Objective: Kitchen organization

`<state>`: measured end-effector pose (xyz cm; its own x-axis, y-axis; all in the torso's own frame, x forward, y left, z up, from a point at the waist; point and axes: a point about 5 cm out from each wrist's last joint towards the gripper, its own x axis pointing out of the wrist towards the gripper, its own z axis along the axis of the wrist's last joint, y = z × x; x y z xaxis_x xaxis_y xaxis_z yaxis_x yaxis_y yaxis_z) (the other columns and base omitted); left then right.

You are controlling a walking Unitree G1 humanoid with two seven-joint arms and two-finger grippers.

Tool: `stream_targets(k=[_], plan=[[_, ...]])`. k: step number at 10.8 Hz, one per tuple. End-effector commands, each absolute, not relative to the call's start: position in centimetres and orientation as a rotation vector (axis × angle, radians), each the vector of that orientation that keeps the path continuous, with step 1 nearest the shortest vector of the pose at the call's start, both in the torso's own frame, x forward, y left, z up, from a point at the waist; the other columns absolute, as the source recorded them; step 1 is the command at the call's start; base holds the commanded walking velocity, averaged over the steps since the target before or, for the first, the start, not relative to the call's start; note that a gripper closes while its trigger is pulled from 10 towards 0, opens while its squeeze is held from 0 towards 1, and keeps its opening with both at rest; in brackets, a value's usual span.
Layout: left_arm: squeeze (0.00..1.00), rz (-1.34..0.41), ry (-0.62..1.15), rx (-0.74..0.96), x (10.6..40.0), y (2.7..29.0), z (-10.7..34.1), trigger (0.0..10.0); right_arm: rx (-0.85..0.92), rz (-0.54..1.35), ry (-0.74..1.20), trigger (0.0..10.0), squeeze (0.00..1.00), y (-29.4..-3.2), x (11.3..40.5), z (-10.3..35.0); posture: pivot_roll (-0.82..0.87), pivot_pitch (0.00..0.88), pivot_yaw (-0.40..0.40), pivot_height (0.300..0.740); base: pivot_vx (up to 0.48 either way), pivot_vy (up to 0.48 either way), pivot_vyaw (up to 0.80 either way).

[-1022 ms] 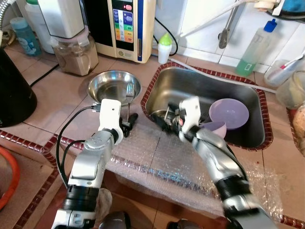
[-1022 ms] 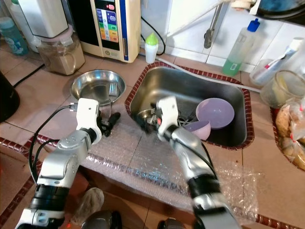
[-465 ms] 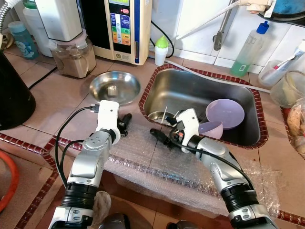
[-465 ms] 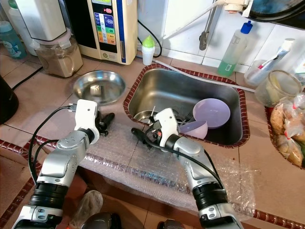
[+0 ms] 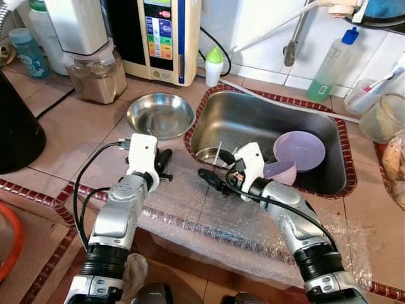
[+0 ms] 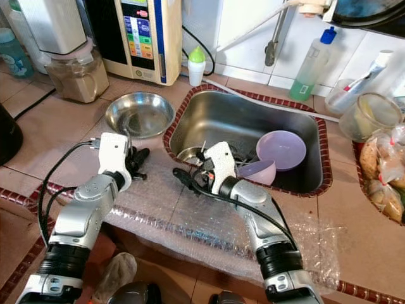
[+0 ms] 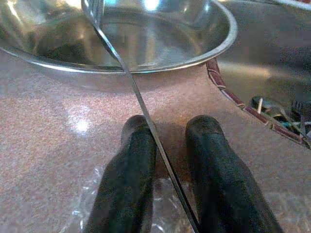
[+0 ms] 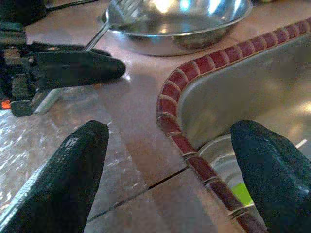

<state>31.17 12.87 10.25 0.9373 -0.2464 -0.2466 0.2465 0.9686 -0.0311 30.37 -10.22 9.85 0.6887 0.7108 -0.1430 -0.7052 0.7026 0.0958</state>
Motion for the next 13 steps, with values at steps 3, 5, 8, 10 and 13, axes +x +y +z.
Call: stream_targets(k=[3,5,8,10,13], plan=[[0.0,-0.213,0.253,-0.011,30.9,13.6,9.4,0.0,0.041,0.731,0.092,10.0,0.0,-10.9,30.8,11.2,-0.09,0.0,-0.008,0.74,0.0,0.0,0.0],[0.0,-0.197,0.2,-0.023,30.8,13.5,9.8,0.0,0.06,0.697,0.072,10.0,0.0,-11.4,31.0,11.5,-0.09,0.0,-0.012,0.74,0.0,0.0,0.0],[0.0,-0.171,0.054,-0.047,29.9,13.5,10.7,0.0,0.12,0.597,-0.066,10.0,0.0,-11.9,31.8,13.4,-0.09,0.012,-0.022,0.74,0.0,0.0,0.0],[0.0,-0.161,-0.015,-0.059,29.5,13.3,11.3,0.0,0.123,0.557,-0.107,10.0,0.0,-12.1,32.3,14.2,-0.09,0.014,-0.03,0.74,0.0,0.0,0.0],[0.0,-0.294,-0.196,-0.006,29.2,12.1,13.9,0.0,0.207,0.501,-0.136,10.0,0.0,-12.3,33.0,15.0,-0.08,0.014,-0.029,0.74,0.0,0.0,0.0]])
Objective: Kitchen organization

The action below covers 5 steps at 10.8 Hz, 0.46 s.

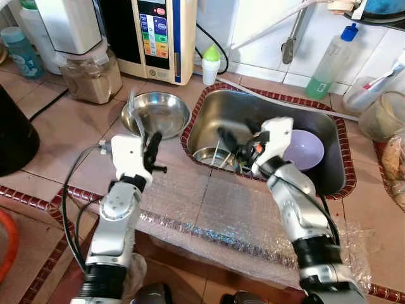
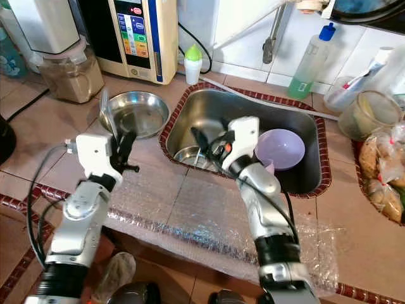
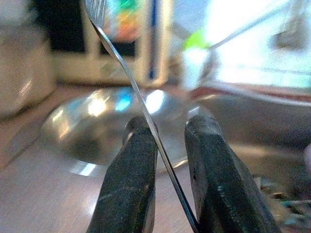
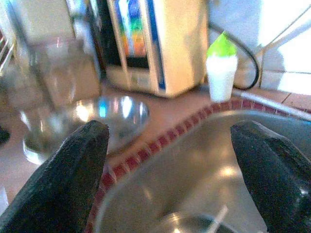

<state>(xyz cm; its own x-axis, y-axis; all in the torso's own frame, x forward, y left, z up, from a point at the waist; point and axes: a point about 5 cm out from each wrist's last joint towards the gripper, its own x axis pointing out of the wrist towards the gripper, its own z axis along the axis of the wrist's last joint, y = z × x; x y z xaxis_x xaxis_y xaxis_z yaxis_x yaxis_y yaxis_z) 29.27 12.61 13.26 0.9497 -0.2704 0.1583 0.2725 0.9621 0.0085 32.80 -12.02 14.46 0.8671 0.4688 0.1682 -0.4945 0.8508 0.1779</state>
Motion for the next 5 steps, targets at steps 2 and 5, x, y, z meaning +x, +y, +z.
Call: stream_targets(k=[2,5], plan=[[0.0,-0.54,-0.237,-0.005,29.0,10.2,15.3,0.0,0.37,0.537,-0.182,10.0,0.0,-12.0,33.5,16.8,-0.08,0.019,-0.016,0.74,0.0,0.0,0.0],[0.0,-0.814,-0.169,-0.039,29.1,9.5,15.5,0.0,0.517,0.705,-0.155,10.0,0.0,-11.7,33.1,17.9,-0.08,0.029,0.003,0.74,0.0,0.0,0.0]])
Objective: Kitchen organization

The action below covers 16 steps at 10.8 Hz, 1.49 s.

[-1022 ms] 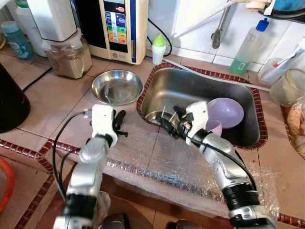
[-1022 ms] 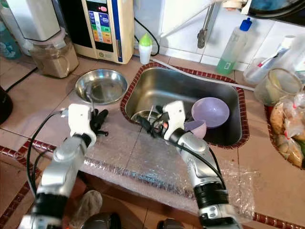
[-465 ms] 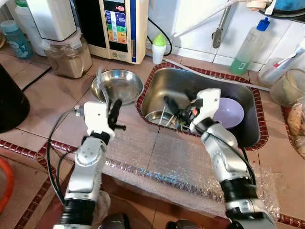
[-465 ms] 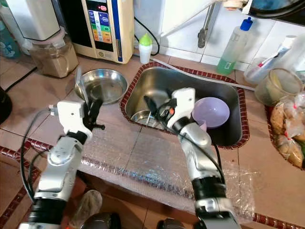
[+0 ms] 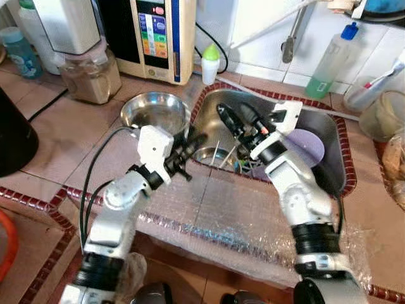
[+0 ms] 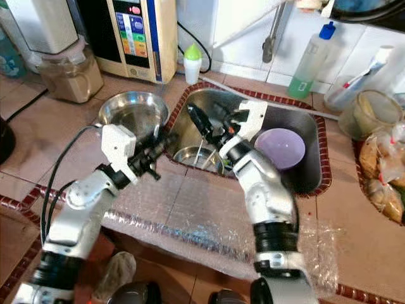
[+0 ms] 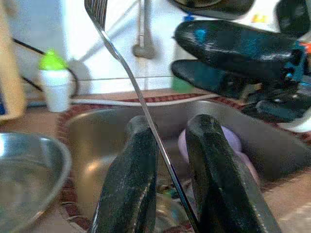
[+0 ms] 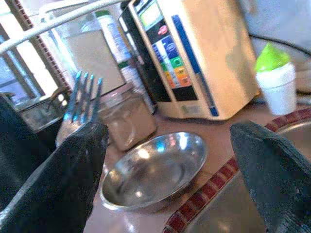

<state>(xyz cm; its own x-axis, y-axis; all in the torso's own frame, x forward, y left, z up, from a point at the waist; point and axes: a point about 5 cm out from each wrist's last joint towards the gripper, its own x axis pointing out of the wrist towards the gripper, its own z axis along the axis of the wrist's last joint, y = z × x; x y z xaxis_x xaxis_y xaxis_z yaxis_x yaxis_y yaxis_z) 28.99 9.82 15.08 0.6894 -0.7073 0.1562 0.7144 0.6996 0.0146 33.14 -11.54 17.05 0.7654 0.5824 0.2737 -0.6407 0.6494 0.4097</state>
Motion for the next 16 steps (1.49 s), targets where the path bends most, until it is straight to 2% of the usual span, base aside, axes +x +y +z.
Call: stream_targets(k=[1,4,8,9,10,16], plan=[[0.0,-0.846,-0.152,-0.079,29.3,9.5,15.8,0.0,0.52,0.754,-0.144,10.0,0.0,-11.9,32.9,18.0,-0.08,0.031,0.009,0.74,0.0,0.0,0.0],[0.0,-0.984,-0.114,-0.219,29.1,8.7,16.6,0.0,0.57,0.898,-0.091,10.0,0.0,-12.9,32.1,18.4,-0.09,0.028,0.014,0.74,0.0,0.0,0.0],[0.0,-1.22,-0.012,-0.313,26.3,6.8,16.2,0.0,0.531,1.05,0.001,10.0,0.0,-12.1,31.6,18.0,-0.09,0.031,0.013,0.74,0.0,0.0,0.0],[0.0,-1.263,0.003,-0.312,25.9,6.5,16.1,0.0,0.518,1.063,0.017,6.7,0.0,-12.0,31.7,17.9,-0.09,0.031,0.011,0.74,0.0,0.0,0.0],[0.0,-1.297,0.021,-0.303,25.5,6.3,15.9,0.0,0.524,1.087,0.037,0.0,0.0,-12.1,31.8,17.9,-0.09,0.028,0.01,0.74,0.0,0.0,0.0],[0.0,-1.315,0.045,-0.313,25.4,5.8,15.7,0.0,0.659,1.218,0.072,0.0,0.0,-13.5,30.2,18.1,-0.12,0.016,0.004,0.74,0.0,0.0,0.0]])
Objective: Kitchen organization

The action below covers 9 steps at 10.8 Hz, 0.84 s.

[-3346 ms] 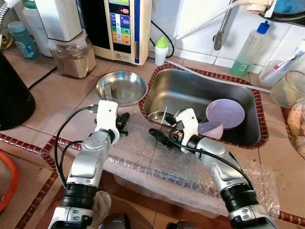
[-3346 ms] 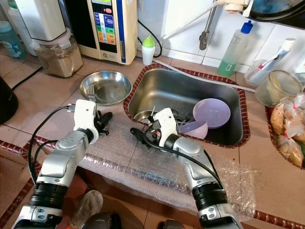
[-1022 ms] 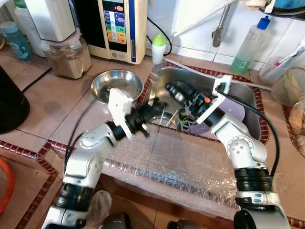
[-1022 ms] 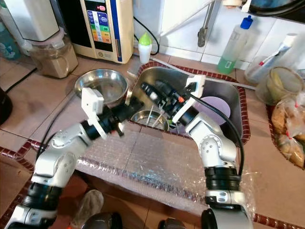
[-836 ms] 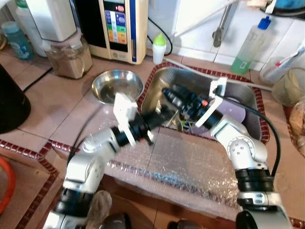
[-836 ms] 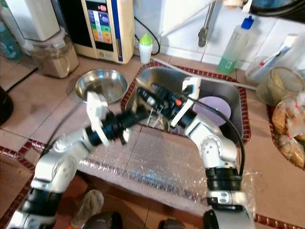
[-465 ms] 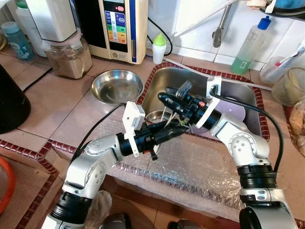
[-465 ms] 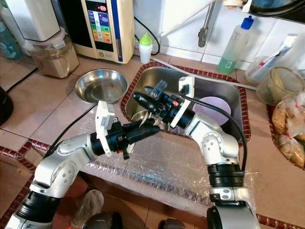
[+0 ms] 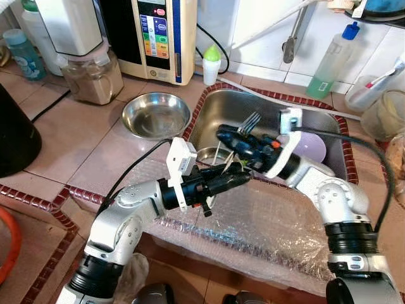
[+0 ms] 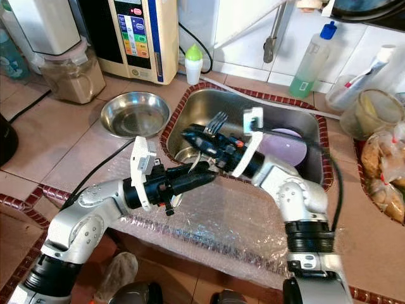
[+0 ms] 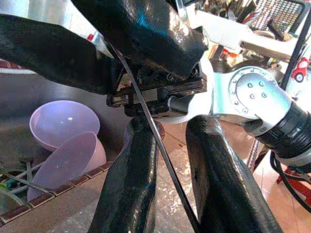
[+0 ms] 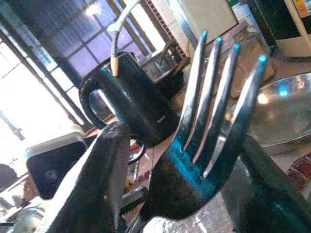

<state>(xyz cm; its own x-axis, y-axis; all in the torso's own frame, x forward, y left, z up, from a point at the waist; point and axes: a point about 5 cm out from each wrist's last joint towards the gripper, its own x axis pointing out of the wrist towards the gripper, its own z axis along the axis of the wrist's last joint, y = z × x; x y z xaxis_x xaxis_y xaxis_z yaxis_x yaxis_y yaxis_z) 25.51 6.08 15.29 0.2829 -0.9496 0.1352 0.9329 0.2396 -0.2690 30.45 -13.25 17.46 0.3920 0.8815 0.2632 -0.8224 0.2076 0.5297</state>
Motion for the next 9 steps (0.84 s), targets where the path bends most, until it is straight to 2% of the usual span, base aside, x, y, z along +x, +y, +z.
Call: stream_targets(k=[1,8,9], plan=[[0.0,-1.316,0.044,-0.315,25.4,5.7,15.7,0.0,0.667,1.222,0.076,0.0,0.0,-13.7,30.1,18.1,-0.12,0.014,0.003,0.74,0.0,0.0,0.0],[0.0,-1.315,0.043,-0.311,25.6,5.4,15.3,0.0,0.672,1.248,0.091,0.0,0.0,-14.7,29.5,18.1,-0.14,0.002,0.0,0.74,0.0,0.0,0.0],[0.0,-1.32,0.05,-0.312,25.5,5.3,15.3,0.0,0.676,1.254,0.095,0.0,0.0,-14.8,29.2,18.1,-0.15,0.025,0.012,0.74,0.0,0.0,0.0]])
